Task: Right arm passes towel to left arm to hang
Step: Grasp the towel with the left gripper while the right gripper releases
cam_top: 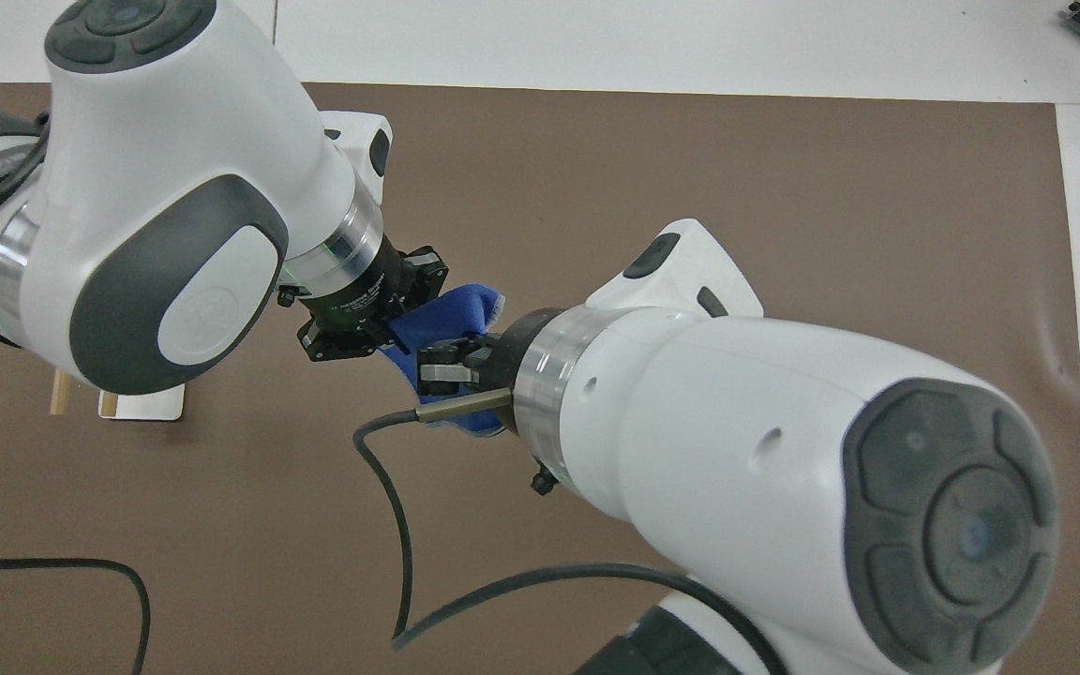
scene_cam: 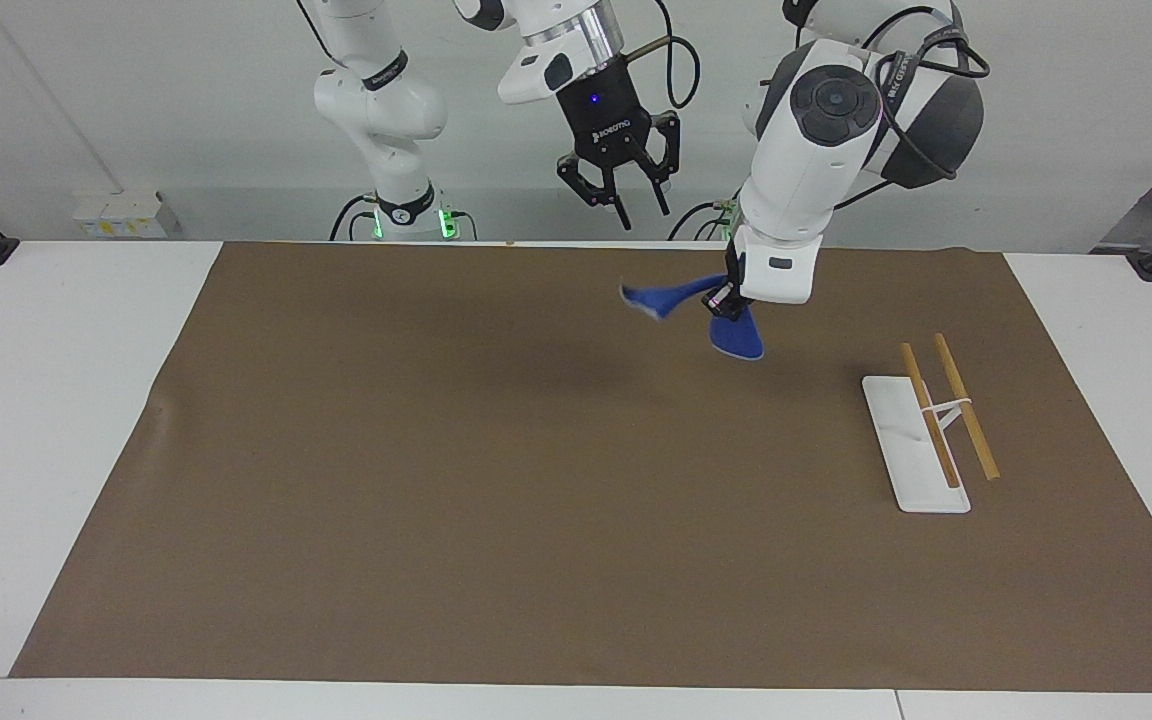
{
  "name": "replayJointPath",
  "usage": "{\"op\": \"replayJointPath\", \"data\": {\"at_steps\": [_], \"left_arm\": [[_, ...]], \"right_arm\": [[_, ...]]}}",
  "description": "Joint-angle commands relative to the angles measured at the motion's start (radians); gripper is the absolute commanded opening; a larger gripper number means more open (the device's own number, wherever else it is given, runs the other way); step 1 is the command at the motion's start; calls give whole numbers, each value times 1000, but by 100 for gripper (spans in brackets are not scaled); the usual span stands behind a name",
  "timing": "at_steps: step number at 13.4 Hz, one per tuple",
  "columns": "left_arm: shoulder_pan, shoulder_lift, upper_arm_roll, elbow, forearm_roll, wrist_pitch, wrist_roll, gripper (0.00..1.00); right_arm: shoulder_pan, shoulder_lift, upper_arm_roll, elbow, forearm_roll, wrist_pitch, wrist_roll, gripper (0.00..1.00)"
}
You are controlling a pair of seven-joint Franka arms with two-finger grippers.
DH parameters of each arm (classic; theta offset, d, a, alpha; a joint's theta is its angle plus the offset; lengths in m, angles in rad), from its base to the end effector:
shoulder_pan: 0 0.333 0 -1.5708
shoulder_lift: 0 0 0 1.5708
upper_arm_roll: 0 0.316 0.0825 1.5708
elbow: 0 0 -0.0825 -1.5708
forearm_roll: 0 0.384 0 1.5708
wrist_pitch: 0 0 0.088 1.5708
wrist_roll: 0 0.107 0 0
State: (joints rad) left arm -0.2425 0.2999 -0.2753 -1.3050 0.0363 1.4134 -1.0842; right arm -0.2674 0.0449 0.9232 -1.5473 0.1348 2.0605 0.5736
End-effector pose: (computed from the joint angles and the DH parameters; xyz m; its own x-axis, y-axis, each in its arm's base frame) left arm 0.5555 -0.2816 0.5637 0.8291 0.5454 -0.1230 0.5300 -0.8367 -0.1382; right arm 0.4813 0.3635 0.6748 0.9553 -0.0247 0.2945 0.0973 -0.9146 -0.3924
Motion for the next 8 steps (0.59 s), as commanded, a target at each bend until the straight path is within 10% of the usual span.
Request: {"op": "replayJointPath", "data": {"at_steps": [1, 8], "left_arm": [[0, -21, 4, -25, 74, -17, 12, 0], [14, -93, 13, -189, 247, -7, 7, 0]], "right_arm": [[-18, -11, 6, -4, 17, 12, 6, 58], [-130, 20, -17, -2, 19, 7, -225, 73]]}}
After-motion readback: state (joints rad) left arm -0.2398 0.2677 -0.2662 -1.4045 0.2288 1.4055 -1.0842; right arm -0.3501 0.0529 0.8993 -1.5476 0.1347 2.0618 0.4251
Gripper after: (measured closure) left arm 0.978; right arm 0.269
